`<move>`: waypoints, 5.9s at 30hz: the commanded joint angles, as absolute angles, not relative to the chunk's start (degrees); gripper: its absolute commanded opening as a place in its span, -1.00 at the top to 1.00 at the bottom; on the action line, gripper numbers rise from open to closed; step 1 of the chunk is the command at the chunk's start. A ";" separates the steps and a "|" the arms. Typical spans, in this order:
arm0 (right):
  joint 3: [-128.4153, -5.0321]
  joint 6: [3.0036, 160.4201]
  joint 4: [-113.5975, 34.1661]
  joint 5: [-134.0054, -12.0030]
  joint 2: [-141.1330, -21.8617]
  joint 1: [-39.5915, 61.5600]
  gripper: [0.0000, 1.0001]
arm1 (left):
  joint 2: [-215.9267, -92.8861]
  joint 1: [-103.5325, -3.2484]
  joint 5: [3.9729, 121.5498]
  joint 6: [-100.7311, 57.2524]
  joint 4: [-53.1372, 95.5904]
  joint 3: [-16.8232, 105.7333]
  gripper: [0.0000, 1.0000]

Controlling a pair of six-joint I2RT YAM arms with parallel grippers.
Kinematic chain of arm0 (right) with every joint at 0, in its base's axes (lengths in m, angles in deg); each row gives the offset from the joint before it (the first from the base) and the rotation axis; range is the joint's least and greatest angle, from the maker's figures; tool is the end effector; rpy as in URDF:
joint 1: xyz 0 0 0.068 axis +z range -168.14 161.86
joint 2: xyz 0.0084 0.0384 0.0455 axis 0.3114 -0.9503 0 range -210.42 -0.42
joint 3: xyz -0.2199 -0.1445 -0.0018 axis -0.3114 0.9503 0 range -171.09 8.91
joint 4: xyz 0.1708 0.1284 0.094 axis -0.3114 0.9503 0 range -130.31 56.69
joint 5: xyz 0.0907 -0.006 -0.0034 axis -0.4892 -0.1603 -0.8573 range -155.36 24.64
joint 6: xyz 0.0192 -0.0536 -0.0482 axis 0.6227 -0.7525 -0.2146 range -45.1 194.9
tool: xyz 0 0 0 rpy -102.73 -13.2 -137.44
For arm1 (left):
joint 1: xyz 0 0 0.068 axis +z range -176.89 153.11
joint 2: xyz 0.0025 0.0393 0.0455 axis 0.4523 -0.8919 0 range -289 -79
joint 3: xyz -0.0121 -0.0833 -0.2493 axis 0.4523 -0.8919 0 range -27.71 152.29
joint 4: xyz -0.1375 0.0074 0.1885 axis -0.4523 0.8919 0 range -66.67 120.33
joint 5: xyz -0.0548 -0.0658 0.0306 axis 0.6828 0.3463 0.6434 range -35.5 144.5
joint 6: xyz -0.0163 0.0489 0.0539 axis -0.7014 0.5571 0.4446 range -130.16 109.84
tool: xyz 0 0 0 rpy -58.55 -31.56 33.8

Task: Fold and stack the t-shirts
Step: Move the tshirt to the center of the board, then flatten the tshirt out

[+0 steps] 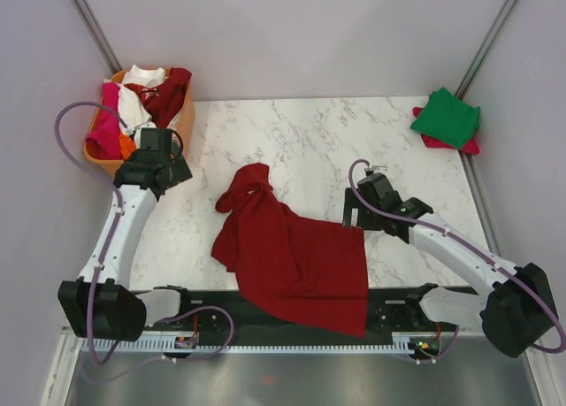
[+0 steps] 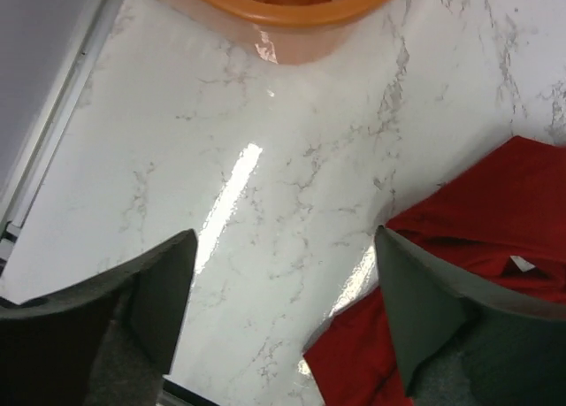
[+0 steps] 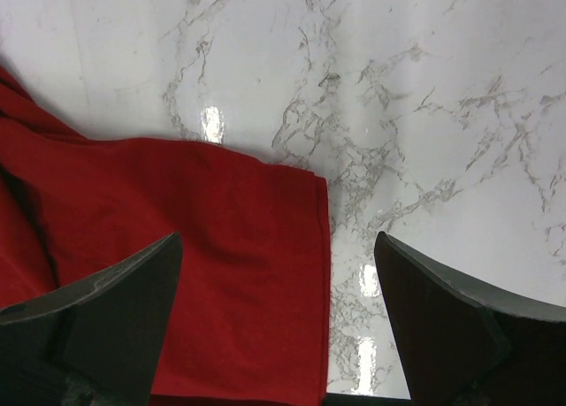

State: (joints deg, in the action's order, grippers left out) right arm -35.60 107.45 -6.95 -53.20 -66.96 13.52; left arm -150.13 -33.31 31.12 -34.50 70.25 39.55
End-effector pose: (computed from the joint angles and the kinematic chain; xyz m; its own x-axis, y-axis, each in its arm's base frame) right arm 0.1919 0.1028 0.2101 -0.8118 0.1174 -0.5720 0.0303 0.9867 0.1594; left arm 0.2407 -0.0021 0.2974 -0.6410 -0.3085 -0.7028 -0.4509 0.8923 0.0195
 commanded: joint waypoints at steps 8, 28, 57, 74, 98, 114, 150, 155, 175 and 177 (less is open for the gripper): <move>-34.16 108.03 -12.27 -54.29 -69.41 13.32 -0.96 | -161.73 -51.93 42.18 -27.39 60.42 46.78 -0.54; -31.61 103.99 -11.39 -56.92 -64.93 4.27 -0.96 | -196.25 -60.99 28.40 -13.67 67.27 69.76 -0.40; -31.08 103.20 -12.71 -59.21 -65.98 2.95 -0.96 | -182.90 -62.58 25.32 -17.45 73.86 72.21 0.92; -30.90 102.58 -12.98 -62.72 -66.33 2.95 -0.96 | -156.97 -61.70 31.74 -30.99 86.44 52.38 -0.42; -30.38 101.79 -14.29 -64.57 -67.65 2.95 -0.96 | -185.78 -58.01 16.19 -24.23 76.15 57.36 -0.16; -30.20 101.62 -15.09 -64.31 -68.36 2.95 -0.96 | -185.26 -57.39 23.47 -23.08 76.15 52.98 -0.09; -30.02 101.79 -15.17 -64.57 -67.56 2.86 -0.96 | -183.86 -58.27 23.47 -23.08 76.15 51.92 -0.09; -30.03 101.70 -15.17 -64.57 -67.83 2.86 -0.96 | -180.35 -58.27 23.47 -23.08 76.15 49.37 -0.09; -29.76 101.70 -15.44 -64.92 -67.65 2.86 -0.96 | -155.56 -49.95 53.12 -27.39 66.85 49.01 -0.80; -29.76 101.79 -15.53 -65.19 -67.74 2.95 -0.96 | -152.40 -47.64 65.57 -27.56 64.04 49.45 -0.12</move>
